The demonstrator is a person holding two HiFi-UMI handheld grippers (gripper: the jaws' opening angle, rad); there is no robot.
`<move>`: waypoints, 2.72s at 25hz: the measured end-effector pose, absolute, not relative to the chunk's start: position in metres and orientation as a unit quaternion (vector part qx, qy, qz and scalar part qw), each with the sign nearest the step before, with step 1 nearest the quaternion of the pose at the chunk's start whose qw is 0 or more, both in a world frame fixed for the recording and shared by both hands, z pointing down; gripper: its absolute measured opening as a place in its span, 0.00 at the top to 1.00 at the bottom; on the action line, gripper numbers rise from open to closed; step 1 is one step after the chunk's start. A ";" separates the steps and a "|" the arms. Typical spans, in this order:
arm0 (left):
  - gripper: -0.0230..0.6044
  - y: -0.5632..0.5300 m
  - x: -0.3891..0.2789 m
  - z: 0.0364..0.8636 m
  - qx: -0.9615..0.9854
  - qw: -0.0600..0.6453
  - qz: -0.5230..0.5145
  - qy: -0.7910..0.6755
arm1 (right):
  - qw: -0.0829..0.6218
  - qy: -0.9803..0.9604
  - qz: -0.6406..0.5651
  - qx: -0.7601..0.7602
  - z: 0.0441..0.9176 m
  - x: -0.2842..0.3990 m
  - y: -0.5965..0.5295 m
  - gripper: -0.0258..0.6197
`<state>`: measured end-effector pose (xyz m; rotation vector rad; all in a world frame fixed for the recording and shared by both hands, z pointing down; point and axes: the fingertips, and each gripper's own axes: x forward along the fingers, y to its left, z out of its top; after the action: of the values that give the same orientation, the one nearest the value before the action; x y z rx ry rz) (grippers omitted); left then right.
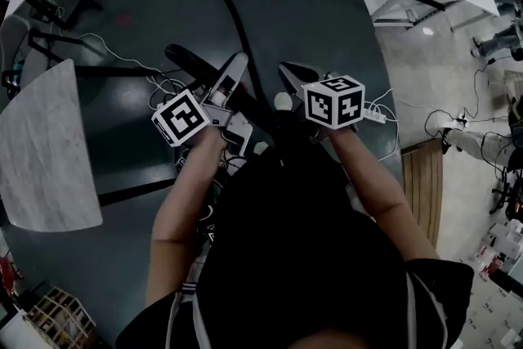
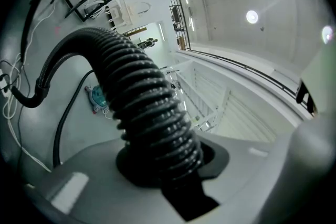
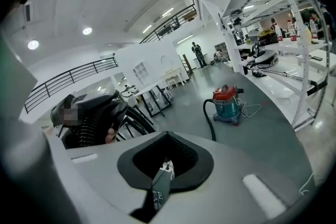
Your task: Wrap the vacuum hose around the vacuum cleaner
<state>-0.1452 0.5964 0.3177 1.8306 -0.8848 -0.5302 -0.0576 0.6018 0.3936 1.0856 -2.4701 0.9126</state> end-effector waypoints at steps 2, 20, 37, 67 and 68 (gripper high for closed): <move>0.78 0.582 -0.142 0.314 0.756 0.497 -0.230 -0.358 | 0.141 -0.862 0.312 0.374 0.393 -0.059 0.587 0.96; 0.78 0.416 -0.108 0.309 0.734 0.506 -0.248 -0.379 | 0.158 -0.886 0.242 0.363 0.367 -0.027 0.437 0.96; 0.79 0.280 -0.066 0.319 0.715 0.507 -0.254 -0.409 | 0.134 -0.901 0.243 0.335 0.348 0.021 0.332 0.96; 0.80 0.081 -0.094 0.340 0.647 0.536 -0.297 -0.454 | 0.134 -0.907 0.233 0.324 0.344 -0.002 0.188 0.72; 0.80 0.073 -0.098 0.340 0.644 0.537 -0.300 -0.455 | 0.144 -0.907 0.226 0.326 0.346 -0.005 0.181 0.70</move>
<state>-0.0977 0.0726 0.3396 1.5314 -1.0830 -0.7135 -0.0046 0.1809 0.3463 0.9382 -2.6129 0.6515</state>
